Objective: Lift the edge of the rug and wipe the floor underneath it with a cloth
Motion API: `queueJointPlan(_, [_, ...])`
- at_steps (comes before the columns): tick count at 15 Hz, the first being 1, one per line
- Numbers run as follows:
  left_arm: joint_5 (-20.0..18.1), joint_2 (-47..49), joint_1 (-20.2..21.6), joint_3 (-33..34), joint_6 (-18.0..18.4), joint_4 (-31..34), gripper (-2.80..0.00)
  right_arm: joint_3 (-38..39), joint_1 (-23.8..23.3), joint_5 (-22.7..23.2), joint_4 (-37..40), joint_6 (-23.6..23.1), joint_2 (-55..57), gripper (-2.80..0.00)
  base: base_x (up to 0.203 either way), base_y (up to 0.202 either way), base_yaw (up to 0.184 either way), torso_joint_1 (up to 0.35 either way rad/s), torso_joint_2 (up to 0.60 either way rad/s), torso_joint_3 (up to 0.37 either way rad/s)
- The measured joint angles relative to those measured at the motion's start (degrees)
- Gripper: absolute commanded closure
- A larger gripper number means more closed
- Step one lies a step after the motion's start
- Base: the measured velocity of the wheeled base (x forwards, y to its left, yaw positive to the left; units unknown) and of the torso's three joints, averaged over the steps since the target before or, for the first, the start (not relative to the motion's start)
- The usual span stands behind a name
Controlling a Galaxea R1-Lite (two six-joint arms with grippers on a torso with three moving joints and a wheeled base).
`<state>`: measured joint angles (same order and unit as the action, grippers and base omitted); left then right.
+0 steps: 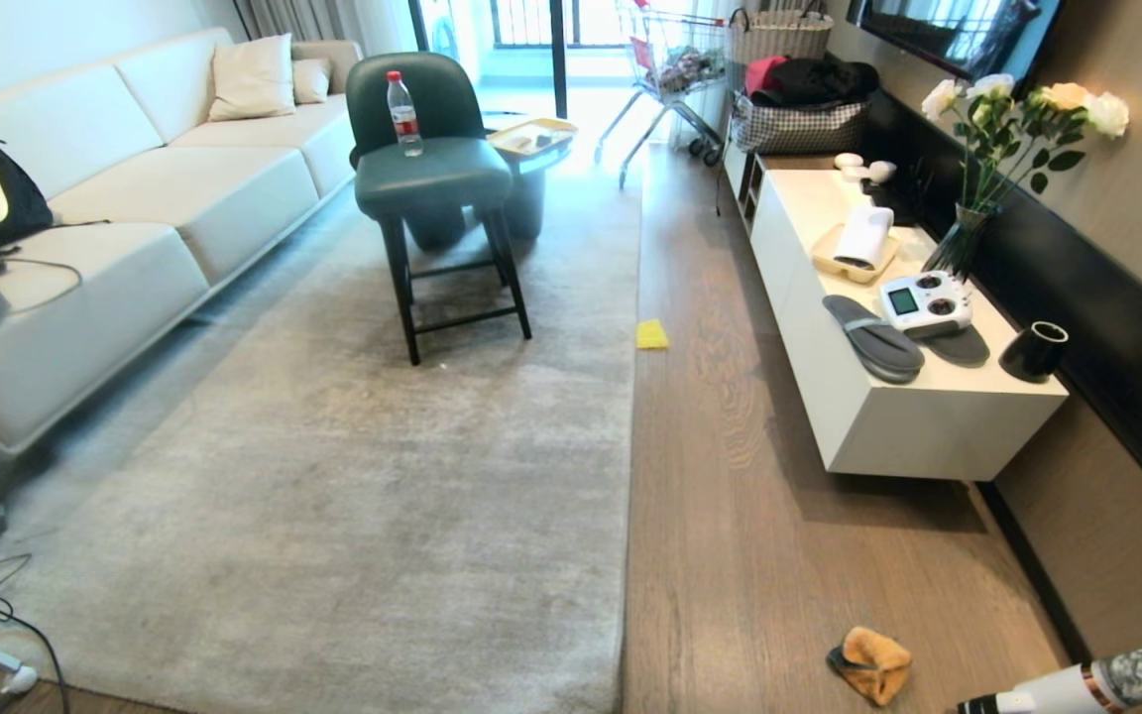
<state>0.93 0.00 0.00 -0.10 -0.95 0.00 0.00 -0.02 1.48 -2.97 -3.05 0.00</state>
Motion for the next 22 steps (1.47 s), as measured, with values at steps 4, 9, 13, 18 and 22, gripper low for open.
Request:
queueJointPlan(4, [0.0,0.0,0.0,0.0,0.0,0.0,0.00,0.0,0.0,0.0,0.0,0.0,0.0,0.00,0.000,0.000,0.000,0.139,-0.50,-0.351])
queueJointPlan(9, [0.0,0.0,0.0,0.0,0.0,0.0,0.00,0.0,0.0,0.0,0.0,0.1,0.0,0.00,0.000,0.000,0.000,0.184,-0.53,-0.349])
queueJointPlan(13, [0.0,0.0,0.0,0.0,0.0,0.0,0.00,0.0,0.0,0.0,0.0,0.1,0.0,0.00,0.000,0.000,0.000,0.217,-0.58,-0.359])
queueJointPlan(18, [0.0,0.0,0.0,0.0,-0.1,0.0,0.00,0.0,0.0,0.0,0.0,0.1,0.0,0.00,0.000,0.000,0.000,0.231,-0.55,-0.333])
queueJointPlan(22, [0.0,0.0,0.0,0.0,-0.1,0.0,0.00,0.0,0.0,0.0,0.0,0.1,0.0,0.00,0.000,0.000,0.000,0.156,-0.36,-0.206])
